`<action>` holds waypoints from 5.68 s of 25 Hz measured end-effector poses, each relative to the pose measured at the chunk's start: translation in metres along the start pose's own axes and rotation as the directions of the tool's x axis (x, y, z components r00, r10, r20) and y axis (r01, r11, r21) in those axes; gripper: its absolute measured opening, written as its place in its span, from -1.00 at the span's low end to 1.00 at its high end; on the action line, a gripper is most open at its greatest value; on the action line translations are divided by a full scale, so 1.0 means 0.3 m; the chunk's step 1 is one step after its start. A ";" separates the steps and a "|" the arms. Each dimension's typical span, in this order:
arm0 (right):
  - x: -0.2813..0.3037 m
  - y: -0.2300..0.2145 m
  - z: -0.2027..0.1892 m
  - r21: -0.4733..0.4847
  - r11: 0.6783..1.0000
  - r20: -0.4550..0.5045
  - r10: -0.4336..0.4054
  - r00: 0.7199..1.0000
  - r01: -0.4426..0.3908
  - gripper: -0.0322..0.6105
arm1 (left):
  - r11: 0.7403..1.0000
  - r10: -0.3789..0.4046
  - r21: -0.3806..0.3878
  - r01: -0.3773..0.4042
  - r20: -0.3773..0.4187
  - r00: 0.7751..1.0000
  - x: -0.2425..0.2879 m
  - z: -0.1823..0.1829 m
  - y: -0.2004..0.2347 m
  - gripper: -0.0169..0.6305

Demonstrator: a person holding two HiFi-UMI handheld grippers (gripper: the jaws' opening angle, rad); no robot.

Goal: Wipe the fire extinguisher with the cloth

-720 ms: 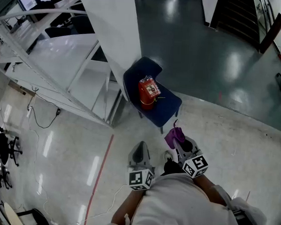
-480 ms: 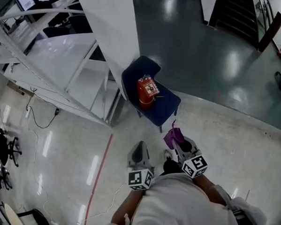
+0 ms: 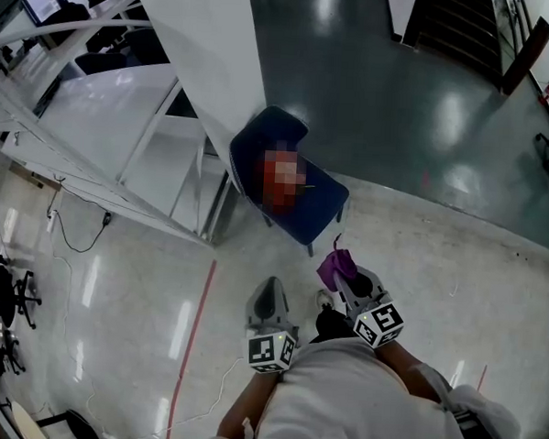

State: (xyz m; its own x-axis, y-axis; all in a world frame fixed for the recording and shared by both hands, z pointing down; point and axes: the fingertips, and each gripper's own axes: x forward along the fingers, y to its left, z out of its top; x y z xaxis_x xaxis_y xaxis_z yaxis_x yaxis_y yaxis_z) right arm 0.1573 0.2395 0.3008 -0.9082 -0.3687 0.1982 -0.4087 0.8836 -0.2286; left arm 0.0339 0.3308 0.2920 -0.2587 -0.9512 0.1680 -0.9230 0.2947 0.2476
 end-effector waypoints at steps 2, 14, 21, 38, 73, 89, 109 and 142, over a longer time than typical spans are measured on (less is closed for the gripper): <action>0.004 -0.016 0.006 -0.016 1.000 0.001 0.004 1.000 -0.004 -0.73 | 1.000 0.006 0.000 -0.006 -0.005 1.000 0.018 -0.009 -0.006 -0.93; 0.105 -0.197 0.027 -0.045 0.989 -0.046 0.136 0.990 -0.138 -0.73 | 0.995 0.099 0.021 -0.099 -0.009 0.995 0.233 -0.021 -0.093 -0.93; 0.211 -0.318 0.044 -0.036 0.988 -0.061 0.150 0.987 -0.153 -0.73 | 0.992 0.128 0.007 -0.128 -0.039 0.991 0.343 -0.043 -0.085 -0.93; 0.497 -0.563 0.069 -0.046 0.992 -0.099 0.113 0.989 -0.118 -0.73 | 0.993 0.120 0.001 -0.120 -0.007 0.993 0.728 0.004 0.017 -0.93; 1.569 -1.068 -1.263 0.285 0.941 -0.417 0.292 0.861 -0.181 -0.73 | 0.955 0.282 -0.090 -0.283 -0.024 0.959 1.166 -0.632 0.103 -0.93; 1.523 -0.923 -1.100 0.395 0.826 -0.280 0.525 0.804 -0.402 -0.73 | 0.950 0.287 -0.115 -0.289 -0.033 0.957 1.106 -0.606 0.098 -0.93; 1.385 -0.791 -0.613 0.325 0.816 -0.220 0.557 0.801 -0.479 -0.73 | 0.937 0.342 -0.077 -0.340 0.013 0.940 0.943 -0.287 0.029 -0.93; 1.045 -0.777 -0.021 0.062 0.933 -0.086 0.358 0.930 -0.353 -0.73 | 0.972 0.228 0.028 -0.231 0.088 0.970 0.914 -0.002 0.048 -0.93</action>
State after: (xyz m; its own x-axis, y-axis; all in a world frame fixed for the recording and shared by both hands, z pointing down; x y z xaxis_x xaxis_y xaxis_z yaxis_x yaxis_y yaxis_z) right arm -0.0314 -0.0803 0.4223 -0.9829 -0.0020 0.1842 -0.0661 0.9372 -0.3425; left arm -0.0502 0.0744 0.3422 -0.4865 -0.8632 0.1350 -0.8458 0.5040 0.1750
